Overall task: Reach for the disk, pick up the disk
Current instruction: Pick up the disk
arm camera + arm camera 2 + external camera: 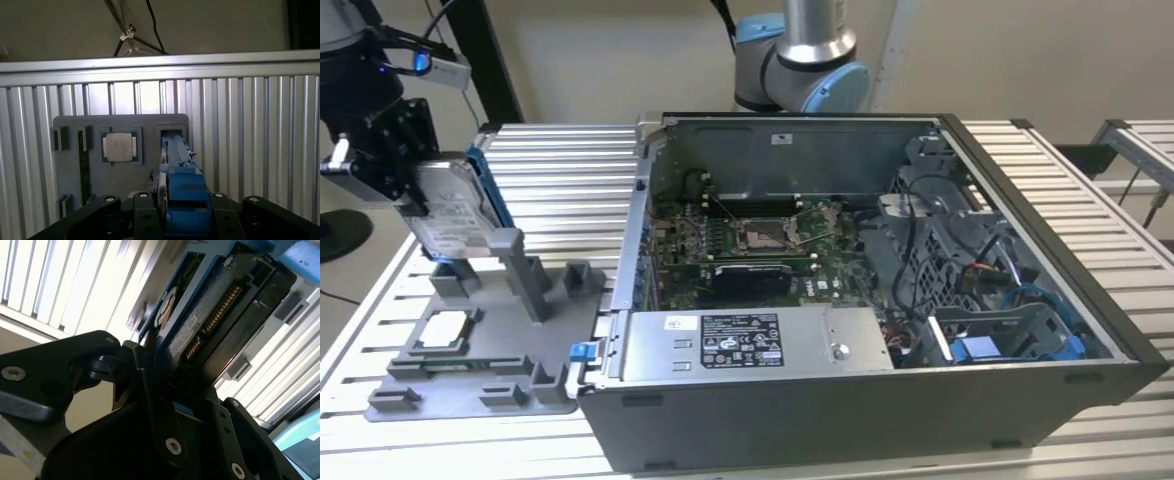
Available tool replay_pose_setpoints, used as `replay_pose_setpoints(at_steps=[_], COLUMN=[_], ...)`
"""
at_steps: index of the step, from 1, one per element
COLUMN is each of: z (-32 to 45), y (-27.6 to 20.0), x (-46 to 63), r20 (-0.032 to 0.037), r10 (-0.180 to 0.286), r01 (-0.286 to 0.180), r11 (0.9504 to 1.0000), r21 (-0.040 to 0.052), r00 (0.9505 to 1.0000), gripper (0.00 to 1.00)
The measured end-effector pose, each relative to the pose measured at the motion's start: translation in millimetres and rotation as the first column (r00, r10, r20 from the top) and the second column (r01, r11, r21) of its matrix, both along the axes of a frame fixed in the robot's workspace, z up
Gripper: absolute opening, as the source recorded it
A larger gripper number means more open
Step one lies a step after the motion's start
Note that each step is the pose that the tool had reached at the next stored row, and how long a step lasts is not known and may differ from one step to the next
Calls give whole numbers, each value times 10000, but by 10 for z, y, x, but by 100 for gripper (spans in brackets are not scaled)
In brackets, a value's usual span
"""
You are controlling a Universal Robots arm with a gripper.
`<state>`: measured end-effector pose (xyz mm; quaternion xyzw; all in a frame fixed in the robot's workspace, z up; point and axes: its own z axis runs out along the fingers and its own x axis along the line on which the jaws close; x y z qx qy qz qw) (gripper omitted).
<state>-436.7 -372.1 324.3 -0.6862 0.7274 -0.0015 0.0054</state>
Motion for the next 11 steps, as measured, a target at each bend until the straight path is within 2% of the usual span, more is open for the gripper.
replay_pose_setpoints(at_steps=[11], z=[163], y=[0], x=[0], r20=[0], r10=[0], r01=[0], r11=[10000], r21=[0], r00=[10000], gripper=[0])
